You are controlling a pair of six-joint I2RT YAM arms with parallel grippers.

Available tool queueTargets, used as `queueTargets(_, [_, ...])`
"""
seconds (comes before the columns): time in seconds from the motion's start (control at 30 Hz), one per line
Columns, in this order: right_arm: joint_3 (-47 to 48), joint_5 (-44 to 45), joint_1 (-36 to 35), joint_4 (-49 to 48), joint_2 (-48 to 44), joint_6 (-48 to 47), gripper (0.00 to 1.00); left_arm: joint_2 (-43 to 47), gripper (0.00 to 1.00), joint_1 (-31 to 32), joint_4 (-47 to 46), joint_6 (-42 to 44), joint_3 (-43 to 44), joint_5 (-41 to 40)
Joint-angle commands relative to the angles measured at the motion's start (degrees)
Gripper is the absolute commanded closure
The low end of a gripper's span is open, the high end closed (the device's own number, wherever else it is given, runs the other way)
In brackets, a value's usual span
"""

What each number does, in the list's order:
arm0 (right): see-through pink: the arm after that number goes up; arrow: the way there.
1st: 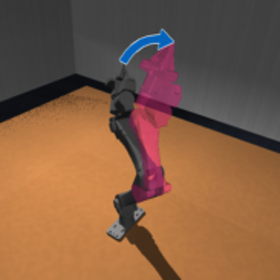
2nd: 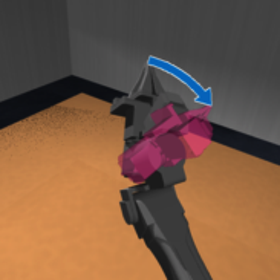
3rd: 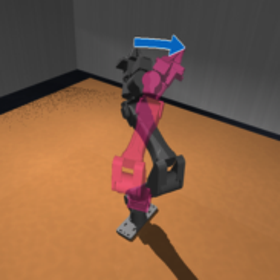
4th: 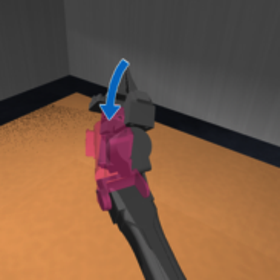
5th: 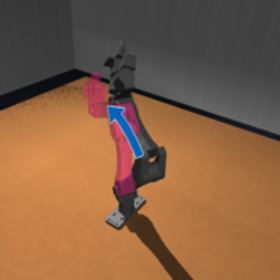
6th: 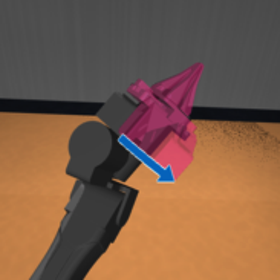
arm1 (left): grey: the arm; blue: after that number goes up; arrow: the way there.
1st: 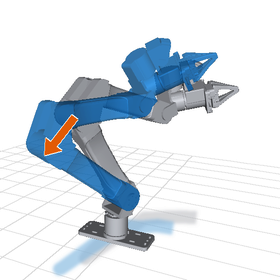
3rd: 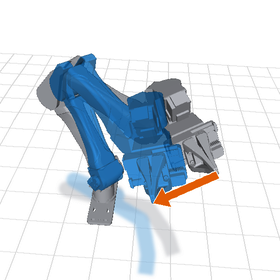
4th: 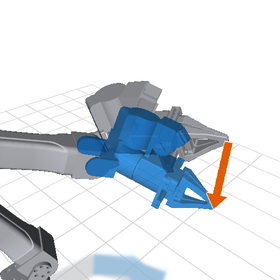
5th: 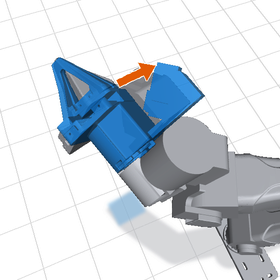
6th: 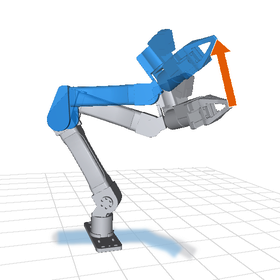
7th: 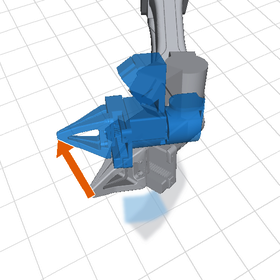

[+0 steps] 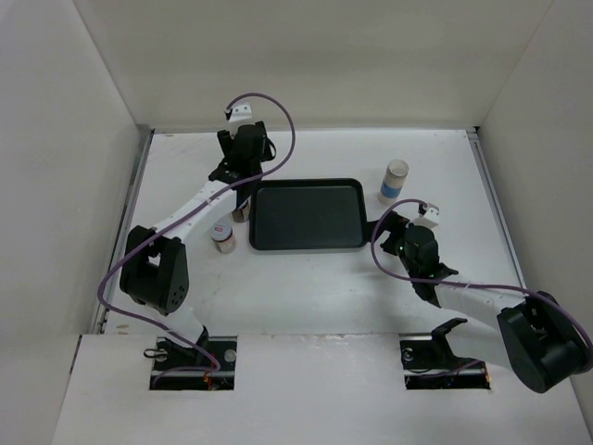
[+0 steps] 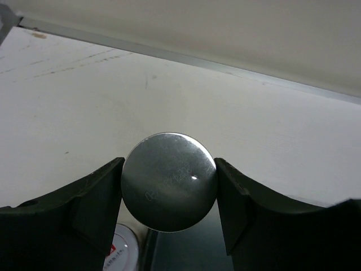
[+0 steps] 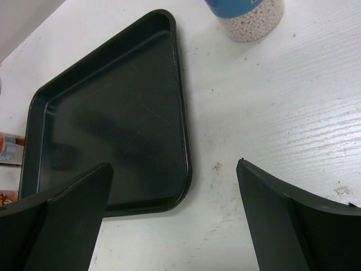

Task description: Organize the condiment bottles

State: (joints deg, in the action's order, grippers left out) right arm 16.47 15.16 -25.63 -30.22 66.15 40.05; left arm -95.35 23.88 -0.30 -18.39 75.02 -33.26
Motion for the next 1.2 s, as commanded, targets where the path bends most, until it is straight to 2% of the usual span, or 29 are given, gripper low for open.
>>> queueTargets(0.0, [2.16,-0.31,-0.87,-3.18,-0.49,-0.68,0.02,3.77,0.62,3.57,-4.81,0.29,2.94,0.21])
queueTargets(0.2, [1.90,-0.04,-0.87,-3.18,-0.94,-0.76,0.02,2.28,0.62,8.59,-5.15,-2.96,-1.19,0.56])
queueTargets(0.43, [2.16,0.48,-0.87,-2.74,-1.02,-1.03,0.02,-2.47,0.58,9.47,-4.98,-6.30,-1.46,3.90])
queueTargets(0.67, [1.81,0.92,-0.87,-2.65,-1.55,-1.29,0.02,-4.23,0.37,9.56,-5.16,-6.66,-3.83,4.60])
queueTargets(0.9, [1.90,1.01,-0.87,-2.83,-1.38,-1.38,0.01,2.26,0.02,8.86,-4.63,-5.08,-7.08,3.90])
queueTargets(1.07, [2.25,1.01,-0.87,-2.65,-0.85,-1.47,0.01,11.40,0.01,7.90,-3.05,-4.19,-12.17,1.88])
queueTargets(1.17, [2.34,0.22,-0.87,-2.57,-0.15,-0.94,0.01,15.01,0.06,6.49,0.28,-5.42,-15.16,1.61])
